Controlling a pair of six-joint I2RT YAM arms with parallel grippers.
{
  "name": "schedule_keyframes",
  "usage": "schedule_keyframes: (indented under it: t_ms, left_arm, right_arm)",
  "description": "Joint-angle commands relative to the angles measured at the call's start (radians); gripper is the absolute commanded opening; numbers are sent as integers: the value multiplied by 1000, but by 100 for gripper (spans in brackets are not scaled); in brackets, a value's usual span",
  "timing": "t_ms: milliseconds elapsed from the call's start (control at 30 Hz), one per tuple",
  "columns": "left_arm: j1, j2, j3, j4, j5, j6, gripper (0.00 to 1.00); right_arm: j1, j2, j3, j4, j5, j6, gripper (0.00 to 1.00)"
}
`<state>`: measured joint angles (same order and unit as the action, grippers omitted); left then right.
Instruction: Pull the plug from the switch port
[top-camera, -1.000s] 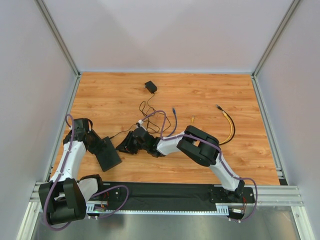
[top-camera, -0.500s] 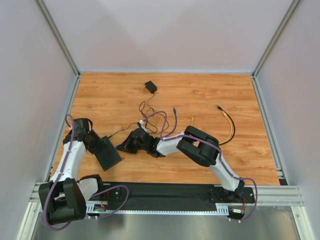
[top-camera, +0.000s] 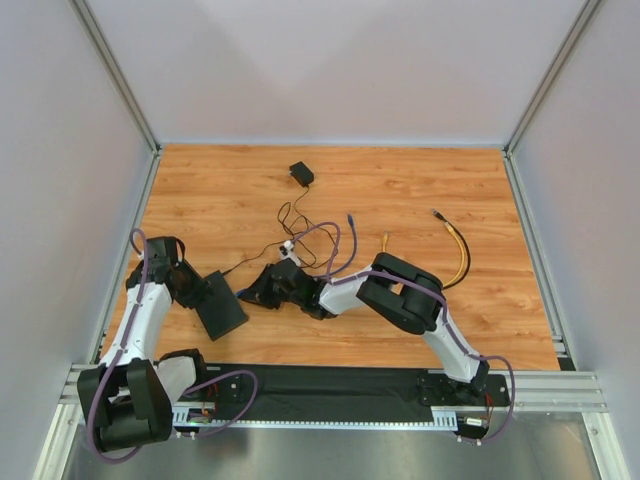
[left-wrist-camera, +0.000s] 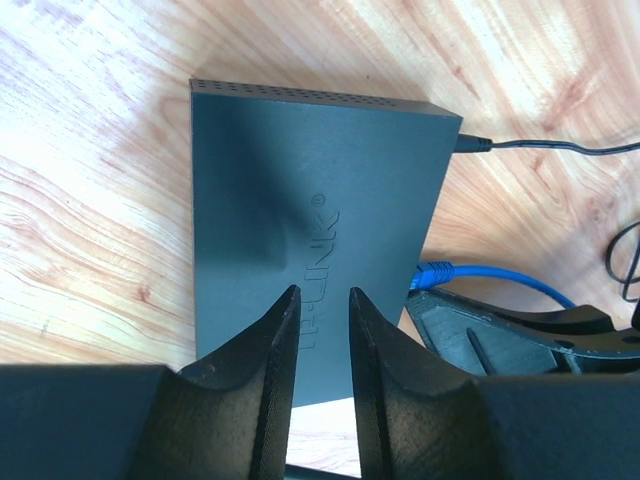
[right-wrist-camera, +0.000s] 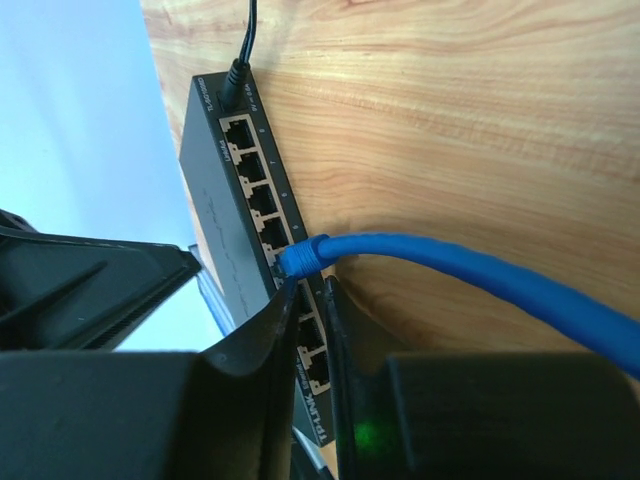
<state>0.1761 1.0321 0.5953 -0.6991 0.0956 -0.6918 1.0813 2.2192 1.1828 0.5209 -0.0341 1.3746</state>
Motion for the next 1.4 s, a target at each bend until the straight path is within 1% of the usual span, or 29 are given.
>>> schedule_keyframes:
  t_ms: [0, 100, 200, 400, 500, 633, 833, 967, 1200, 1367]
  left_arm:
    - [-3, -40, 18, -13, 0, 0, 34]
    - [-4, -43, 34, -23, 4, 6, 33]
    - [-4, -41, 47, -28, 9, 11, 33]
    - [-4, -18, 60, -17, 38, 17, 32]
    - [-3, -6, 61, -11, 49, 21, 32]
    - [-4, 20, 61, -8, 55, 26, 31]
    - [-3, 55, 57, 4, 61, 23, 31]
    - [-6, 56, 52, 6, 59, 20, 31]
    - [-4, 51, 46, 3, 58, 20, 31]
    - [-4, 49, 34, 9, 58, 18, 31]
  right_arm:
    - [-9, -38, -14, -47, 16, -101, 19]
    - [-12, -36, 1, -45, -13, -114, 23]
    - [-12, -38, -3, -36, -21, -102, 23]
    - [-12, -43, -58, 94, -20, -82, 24]
    - [-18, -30, -54, 131, -32, -54, 27]
    - [-23, 0, -17, 133, -62, -23, 33]
    - [-23, 31, 14, 108, -76, 1, 36]
    - [-23, 48, 43, 76, -84, 9, 36]
    - [-23, 63, 48, 38, -59, 59, 34]
    - [-23, 63, 26, 31, -30, 107, 29]
